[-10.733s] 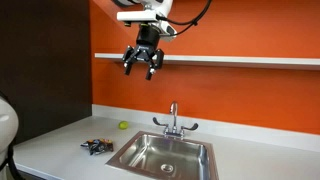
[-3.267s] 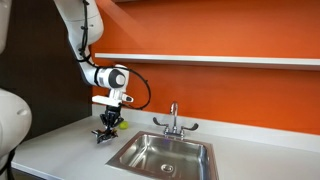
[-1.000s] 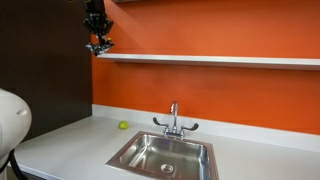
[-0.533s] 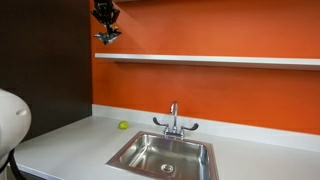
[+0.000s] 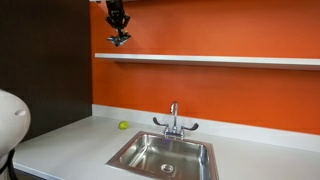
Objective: Put the black packet on the bottom shelf
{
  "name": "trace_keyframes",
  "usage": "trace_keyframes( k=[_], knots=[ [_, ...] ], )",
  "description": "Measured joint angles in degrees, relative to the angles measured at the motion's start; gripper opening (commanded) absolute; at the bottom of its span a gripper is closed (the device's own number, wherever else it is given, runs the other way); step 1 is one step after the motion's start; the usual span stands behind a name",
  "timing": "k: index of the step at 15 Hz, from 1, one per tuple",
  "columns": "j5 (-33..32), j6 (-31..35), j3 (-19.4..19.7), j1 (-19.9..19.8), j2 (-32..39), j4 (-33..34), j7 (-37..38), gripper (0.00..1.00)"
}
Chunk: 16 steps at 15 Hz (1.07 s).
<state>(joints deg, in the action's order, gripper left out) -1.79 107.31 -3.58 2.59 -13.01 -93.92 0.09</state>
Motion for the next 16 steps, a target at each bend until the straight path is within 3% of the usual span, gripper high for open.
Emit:
trace_keyframes(
  k=[16],
  knots=[
    [0.0, 0.7, 1.3, 0.0, 19.9, 18.2, 1.6, 0.01]
  ],
)
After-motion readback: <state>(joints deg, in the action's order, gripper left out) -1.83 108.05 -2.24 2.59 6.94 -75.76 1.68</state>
